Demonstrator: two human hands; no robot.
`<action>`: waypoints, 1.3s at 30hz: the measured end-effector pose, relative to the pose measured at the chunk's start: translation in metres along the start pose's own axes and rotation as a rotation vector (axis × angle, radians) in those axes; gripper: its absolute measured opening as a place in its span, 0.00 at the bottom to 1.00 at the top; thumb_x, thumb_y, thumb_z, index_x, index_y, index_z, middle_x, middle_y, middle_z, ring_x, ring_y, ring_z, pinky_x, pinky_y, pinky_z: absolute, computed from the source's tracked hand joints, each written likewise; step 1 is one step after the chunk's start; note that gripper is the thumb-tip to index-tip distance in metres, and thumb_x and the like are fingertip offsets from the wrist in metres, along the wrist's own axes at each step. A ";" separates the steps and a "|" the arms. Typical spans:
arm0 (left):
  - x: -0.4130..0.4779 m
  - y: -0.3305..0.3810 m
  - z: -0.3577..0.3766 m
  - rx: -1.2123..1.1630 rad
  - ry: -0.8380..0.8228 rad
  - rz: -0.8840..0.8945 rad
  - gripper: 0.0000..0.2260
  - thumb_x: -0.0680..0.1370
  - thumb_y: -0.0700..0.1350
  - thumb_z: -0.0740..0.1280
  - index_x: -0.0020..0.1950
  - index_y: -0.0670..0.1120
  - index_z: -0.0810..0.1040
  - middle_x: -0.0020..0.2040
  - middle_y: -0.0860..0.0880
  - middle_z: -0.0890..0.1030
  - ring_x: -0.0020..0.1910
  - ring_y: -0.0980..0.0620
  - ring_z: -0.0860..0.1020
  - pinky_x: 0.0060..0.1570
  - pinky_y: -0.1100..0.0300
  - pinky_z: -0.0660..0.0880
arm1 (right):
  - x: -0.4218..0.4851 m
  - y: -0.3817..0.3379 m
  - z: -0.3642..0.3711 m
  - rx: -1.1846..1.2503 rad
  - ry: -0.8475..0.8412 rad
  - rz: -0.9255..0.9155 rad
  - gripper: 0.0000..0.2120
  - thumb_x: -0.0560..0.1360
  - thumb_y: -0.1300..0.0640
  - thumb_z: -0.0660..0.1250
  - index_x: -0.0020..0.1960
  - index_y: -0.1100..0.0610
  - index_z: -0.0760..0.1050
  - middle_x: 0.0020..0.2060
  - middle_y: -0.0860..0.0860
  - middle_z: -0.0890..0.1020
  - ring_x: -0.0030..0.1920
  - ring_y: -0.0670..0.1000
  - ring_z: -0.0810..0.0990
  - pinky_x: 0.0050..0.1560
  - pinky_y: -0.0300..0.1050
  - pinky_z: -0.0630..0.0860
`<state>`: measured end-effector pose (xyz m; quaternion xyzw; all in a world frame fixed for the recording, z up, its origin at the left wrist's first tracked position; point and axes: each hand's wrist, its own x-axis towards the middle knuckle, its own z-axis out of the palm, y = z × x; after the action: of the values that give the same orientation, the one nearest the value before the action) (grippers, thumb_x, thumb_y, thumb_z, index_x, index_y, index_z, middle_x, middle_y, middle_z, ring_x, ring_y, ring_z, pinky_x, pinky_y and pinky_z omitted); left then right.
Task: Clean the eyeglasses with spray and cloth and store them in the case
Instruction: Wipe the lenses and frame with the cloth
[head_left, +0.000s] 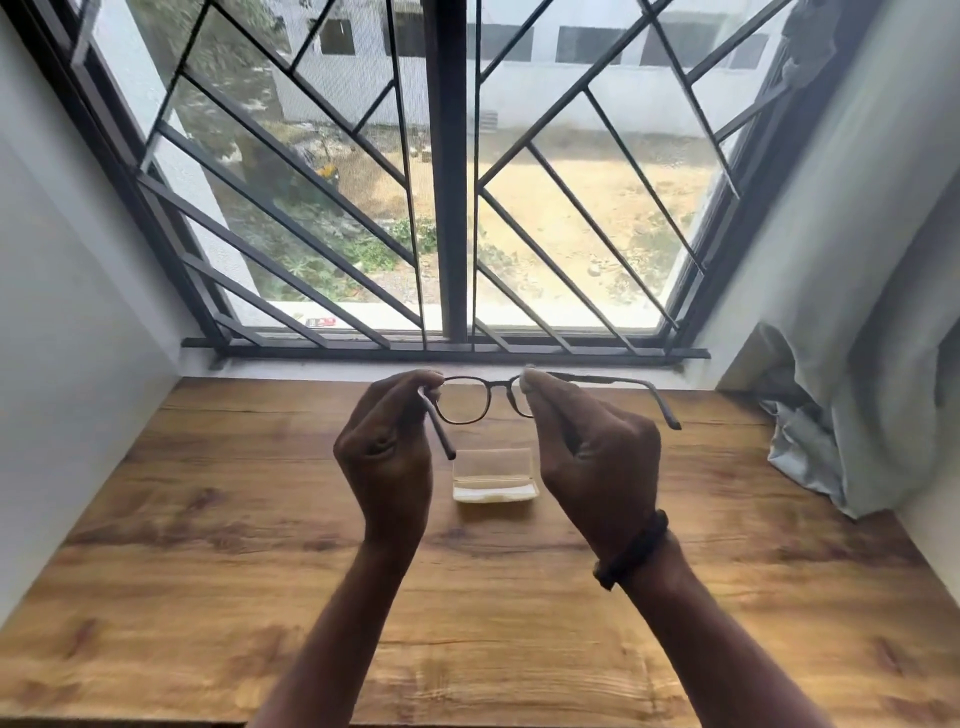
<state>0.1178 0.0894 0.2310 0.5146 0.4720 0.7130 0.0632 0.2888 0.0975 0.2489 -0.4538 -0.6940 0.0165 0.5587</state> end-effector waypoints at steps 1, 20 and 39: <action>0.000 0.000 0.000 0.021 -0.003 0.011 0.06 0.77 0.27 0.69 0.50 0.34 0.84 0.46 0.45 0.84 0.47 0.55 0.83 0.50 0.61 0.79 | 0.001 -0.004 0.001 0.012 0.006 -0.013 0.09 0.80 0.52 0.70 0.58 0.51 0.85 0.39 0.49 0.88 0.36 0.49 0.86 0.34 0.50 0.80; -0.001 0.004 -0.001 -0.012 -0.001 0.029 0.10 0.76 0.25 0.68 0.52 0.34 0.84 0.48 0.44 0.84 0.48 0.48 0.83 0.50 0.56 0.81 | 0.004 -0.018 0.009 -0.135 -0.099 -0.054 0.10 0.79 0.51 0.69 0.58 0.49 0.84 0.37 0.48 0.87 0.32 0.51 0.84 0.30 0.49 0.78; -0.013 -0.005 0.005 -0.050 -0.032 -0.023 0.09 0.77 0.35 0.72 0.54 0.46 0.84 0.47 0.52 0.84 0.46 0.53 0.83 0.45 0.50 0.81 | 0.011 -0.060 -0.008 0.946 -0.278 0.526 0.08 0.79 0.67 0.66 0.55 0.66 0.82 0.32 0.55 0.81 0.28 0.48 0.73 0.28 0.45 0.68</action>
<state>0.1257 0.0877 0.2184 0.5188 0.4587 0.7156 0.0918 0.2588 0.0656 0.2924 -0.3049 -0.5414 0.5247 0.5819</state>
